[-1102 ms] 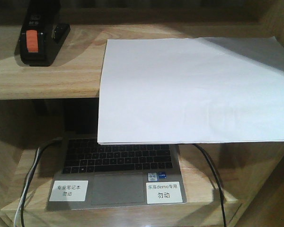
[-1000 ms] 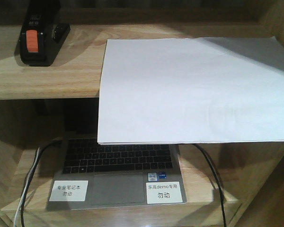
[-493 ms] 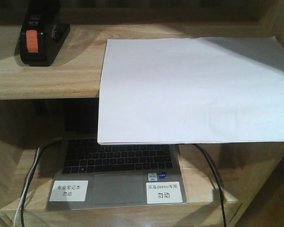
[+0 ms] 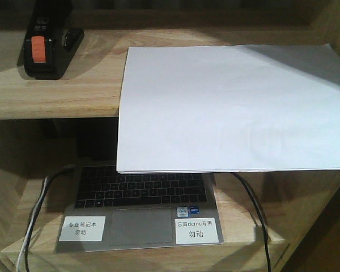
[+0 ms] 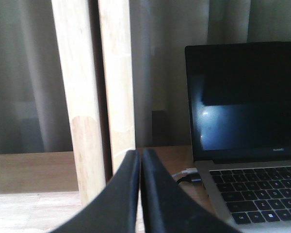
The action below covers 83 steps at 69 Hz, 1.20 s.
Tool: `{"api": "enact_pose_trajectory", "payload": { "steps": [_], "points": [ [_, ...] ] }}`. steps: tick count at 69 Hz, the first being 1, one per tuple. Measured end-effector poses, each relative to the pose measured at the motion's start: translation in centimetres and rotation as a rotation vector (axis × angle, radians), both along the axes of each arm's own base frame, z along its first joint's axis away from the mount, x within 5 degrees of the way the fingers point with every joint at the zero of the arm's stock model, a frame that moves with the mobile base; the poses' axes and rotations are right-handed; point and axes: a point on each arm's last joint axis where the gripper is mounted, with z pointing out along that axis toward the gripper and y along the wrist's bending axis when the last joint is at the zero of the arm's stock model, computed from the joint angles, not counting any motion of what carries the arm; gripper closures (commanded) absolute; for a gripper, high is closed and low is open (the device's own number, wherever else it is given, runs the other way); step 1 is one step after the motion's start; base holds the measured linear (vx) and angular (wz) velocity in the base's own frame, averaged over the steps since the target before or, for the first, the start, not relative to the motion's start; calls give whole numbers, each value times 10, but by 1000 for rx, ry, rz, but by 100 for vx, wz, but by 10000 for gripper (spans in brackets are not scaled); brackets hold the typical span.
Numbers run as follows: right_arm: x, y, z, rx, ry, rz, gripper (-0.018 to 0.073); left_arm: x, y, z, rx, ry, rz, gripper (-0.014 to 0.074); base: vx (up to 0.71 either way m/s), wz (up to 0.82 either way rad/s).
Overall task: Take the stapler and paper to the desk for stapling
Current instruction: 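Move the left gripper toward the black stapler on the shelf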
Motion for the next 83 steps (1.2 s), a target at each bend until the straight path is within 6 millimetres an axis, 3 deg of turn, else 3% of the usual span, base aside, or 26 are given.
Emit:
{"api": "enact_pose_trajectory", "payload": {
  "steps": [22,50,65,77,83],
  "points": [
    [0,0,0,0,0,0,569,0,0,7,2,-82,1,603,0,0],
    [0,0,0,0,0,0,569,-10,0,46,-19,-494,0,603,0,0],
    [0,0,0,0,0,0,569,-30,0,108,-64,-596,-17,603,0,0],
    [0,0,0,0,0,0,569,-29,-1,152,-70,-423,-14,603,0,0],
    [0,0,0,0,0,0,569,-22,-1,164,-74,-281,-11,603,0,0]
  ]
}}
